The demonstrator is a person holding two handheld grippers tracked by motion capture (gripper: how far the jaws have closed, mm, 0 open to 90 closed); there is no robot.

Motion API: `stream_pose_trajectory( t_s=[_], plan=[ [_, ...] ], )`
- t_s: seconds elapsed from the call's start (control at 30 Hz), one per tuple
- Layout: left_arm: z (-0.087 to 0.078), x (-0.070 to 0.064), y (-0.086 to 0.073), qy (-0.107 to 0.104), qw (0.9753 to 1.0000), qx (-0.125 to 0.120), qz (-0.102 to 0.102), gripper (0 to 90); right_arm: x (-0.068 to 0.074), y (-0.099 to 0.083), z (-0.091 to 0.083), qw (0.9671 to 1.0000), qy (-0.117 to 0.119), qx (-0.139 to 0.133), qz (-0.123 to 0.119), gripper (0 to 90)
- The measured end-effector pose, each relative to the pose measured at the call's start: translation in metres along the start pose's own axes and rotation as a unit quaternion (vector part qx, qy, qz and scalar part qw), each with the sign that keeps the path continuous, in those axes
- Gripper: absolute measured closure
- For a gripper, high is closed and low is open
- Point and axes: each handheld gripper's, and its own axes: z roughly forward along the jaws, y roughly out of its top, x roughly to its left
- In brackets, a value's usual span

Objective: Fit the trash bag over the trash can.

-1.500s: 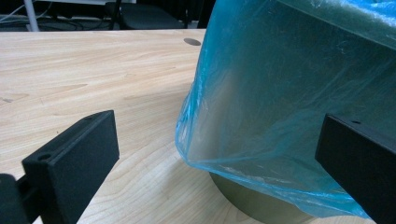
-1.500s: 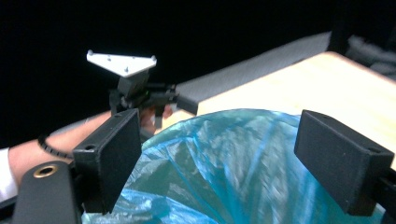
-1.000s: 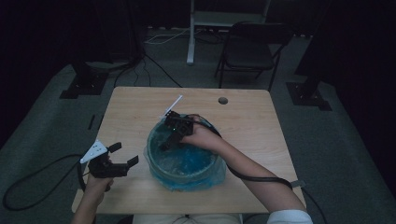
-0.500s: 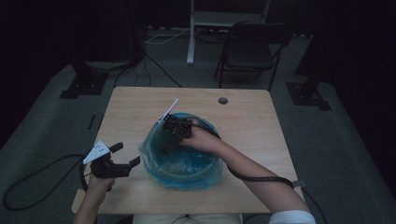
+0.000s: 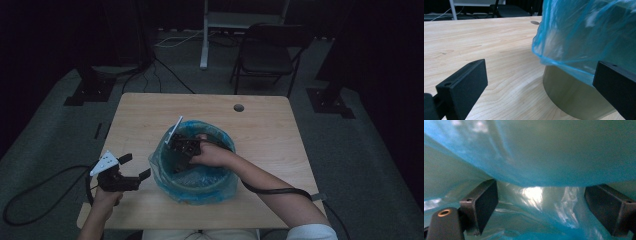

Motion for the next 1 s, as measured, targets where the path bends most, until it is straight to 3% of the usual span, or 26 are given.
stream_pose_trajectory(
  t_s=[0.03,0.13,0.3,0.47,0.63,0.77,0.87,0.9,1.0],
  plan=[
    [0.0,0.0,0.0,-0.001,1.0,0.0,0.0,0.2,0.0,0.0,0.002,1.0,-0.007,0.007,-0.001,12.1],
    [-0.001,-0.001,0.0,0.0,1.0,0.004,0.003,0.2,-0.002,0.0,-0.001,0.9999,0.004,0.004,0.012,12.2],
    [-0.001,0.0,-0.001,0.003,0.9998,0.017,0.006,0.2,0.0,0.0,-0.023,0.9985,-0.023,-0.049,-0.004,12.3],
    [-0.003,-0.002,-0.001,0.002,0.9999,0.017,0.004,0.2,-0.004,-0.005,-0.05,0.9952,-0.009,-0.098,0.003,12.2],
    [-0.002,-0.002,0.001,0.0,0.9999,0.015,0.003,0.2,-0.007,-0.016,-0.069,0.9885,-0.021,-0.149,0.005,12.3],
    [-0.003,-0.004,0.003,-0.003,0.9998,0.017,0.005,0.2,-0.006,-0.027,-0.08,0.9775,-0.029,-0.209,-0.002,12.3],
    [-0.003,-0.006,0.004,-0.004,0.9998,0.02,0.009,0.2,-0.007,-0.029,-0.082,0.9751,-0.031,-0.22,-0.003,12.3],
    [-0.004,-0.007,0.004,-0.003,0.9998,0.018,0.01,0.2,-0.008,-0.036,-0.086,0.9695,-0.028,-0.243,0.002,12.4],
    [-0.004,-0.009,0.005,-0.004,0.9997,0.019,0.012,0.2,-0.008,-0.043,-0.086,0.9652,-0.024,-0.26,0.008,12.4]
  ],
)
